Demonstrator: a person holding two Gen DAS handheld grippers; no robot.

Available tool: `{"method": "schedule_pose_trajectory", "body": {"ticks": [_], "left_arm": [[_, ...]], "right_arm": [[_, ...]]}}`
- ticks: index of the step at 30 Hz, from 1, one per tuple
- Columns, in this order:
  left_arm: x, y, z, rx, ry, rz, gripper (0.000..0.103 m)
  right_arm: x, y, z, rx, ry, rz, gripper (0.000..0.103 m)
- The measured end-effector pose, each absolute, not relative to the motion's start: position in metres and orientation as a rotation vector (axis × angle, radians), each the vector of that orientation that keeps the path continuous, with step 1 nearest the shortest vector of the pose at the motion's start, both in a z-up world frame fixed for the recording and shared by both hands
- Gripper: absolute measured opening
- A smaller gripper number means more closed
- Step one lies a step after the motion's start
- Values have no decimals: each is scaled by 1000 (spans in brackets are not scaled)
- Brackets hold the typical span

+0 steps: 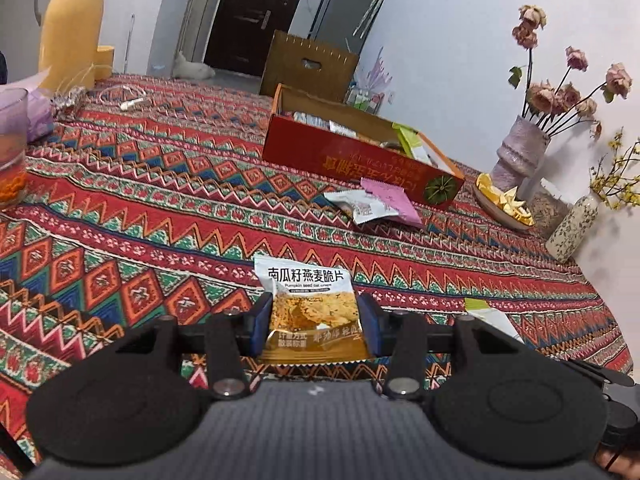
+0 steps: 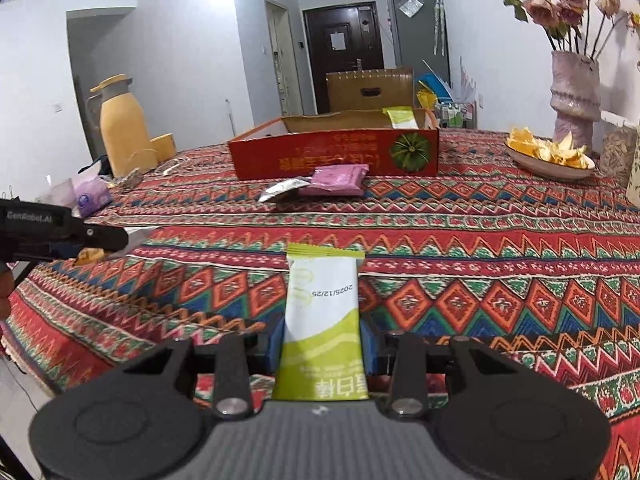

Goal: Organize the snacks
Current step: 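Carry both packets into the box and open both tools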

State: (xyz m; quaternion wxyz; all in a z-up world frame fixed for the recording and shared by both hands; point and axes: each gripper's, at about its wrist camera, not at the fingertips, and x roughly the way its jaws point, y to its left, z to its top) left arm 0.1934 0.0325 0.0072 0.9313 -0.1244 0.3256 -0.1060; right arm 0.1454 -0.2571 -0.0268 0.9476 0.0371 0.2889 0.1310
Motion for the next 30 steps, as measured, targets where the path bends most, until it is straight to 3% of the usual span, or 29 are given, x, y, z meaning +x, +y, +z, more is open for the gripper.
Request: {"method": "schedule_pose_trajectory", "body": {"ticks": [17,24,30], "left_arm": [[208,44,34,-190,583,-268,46],[297,35,94,-205,528,-389,46],[406,20,119,-249,538,-366,46]], "right_arm": [[139,-251,-8,62,539,229,37],[194,-267,63,47,373,260,37],[302,-278,112,20,336,289,37]]}}
